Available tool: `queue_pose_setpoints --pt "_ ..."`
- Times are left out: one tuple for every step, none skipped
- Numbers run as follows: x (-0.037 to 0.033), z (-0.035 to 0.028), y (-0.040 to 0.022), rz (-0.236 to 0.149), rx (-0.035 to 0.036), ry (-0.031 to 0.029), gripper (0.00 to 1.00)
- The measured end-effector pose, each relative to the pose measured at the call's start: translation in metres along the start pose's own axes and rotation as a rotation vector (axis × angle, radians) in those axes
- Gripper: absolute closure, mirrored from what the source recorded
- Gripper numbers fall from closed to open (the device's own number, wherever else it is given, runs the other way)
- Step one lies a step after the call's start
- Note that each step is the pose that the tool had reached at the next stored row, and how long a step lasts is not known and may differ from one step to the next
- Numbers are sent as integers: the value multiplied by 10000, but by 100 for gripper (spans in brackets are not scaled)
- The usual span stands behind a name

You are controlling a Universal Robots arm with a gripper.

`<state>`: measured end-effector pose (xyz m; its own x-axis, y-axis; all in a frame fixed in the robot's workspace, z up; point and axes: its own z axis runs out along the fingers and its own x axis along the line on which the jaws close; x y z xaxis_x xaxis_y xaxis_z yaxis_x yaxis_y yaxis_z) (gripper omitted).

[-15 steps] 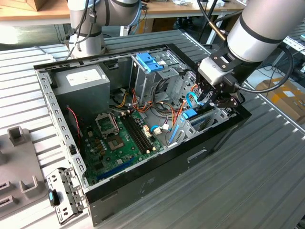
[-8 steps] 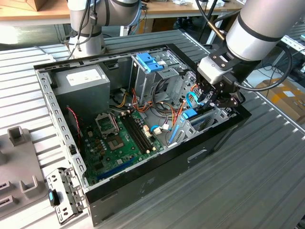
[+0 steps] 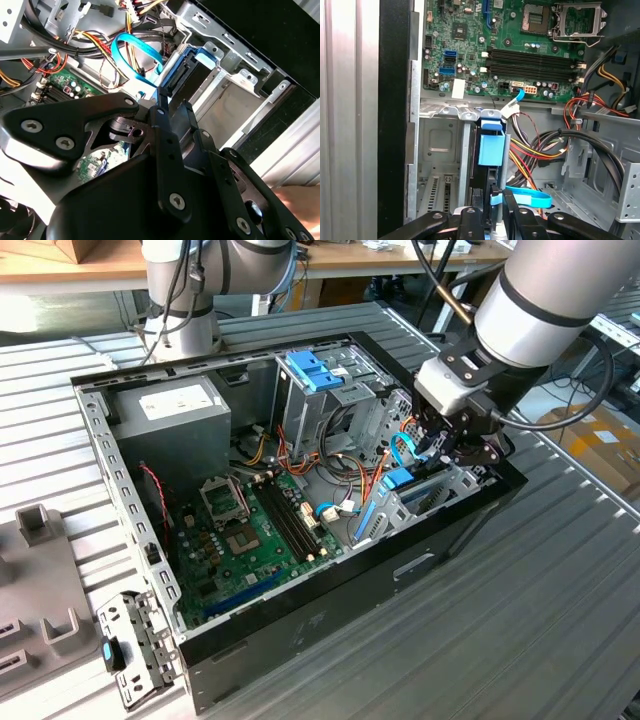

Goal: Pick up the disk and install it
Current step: 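Insert the first disk wire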

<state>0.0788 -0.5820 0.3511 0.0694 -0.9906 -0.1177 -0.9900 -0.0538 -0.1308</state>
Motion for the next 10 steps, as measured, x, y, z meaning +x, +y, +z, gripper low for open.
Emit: queue_pose_setpoints --pt "0 0 -1 53 -16 7 70" --pt "1 0 -3 103 -30 11 70" --pt "1 0 -7 184 -55 20 70" --pt "1 1 -11 226 -72 25 70" --pt "1 1 -15 269 -93 29 70" --pt "1 1 -22 311 -120 34 70" --pt "1 2 -28 348 -145 36 70" --pt "2 5 -39 398 -187 38 70" --pt "1 6 -53 446 -255 44 70" --pt "2 8 -64 468 -308 44 70"
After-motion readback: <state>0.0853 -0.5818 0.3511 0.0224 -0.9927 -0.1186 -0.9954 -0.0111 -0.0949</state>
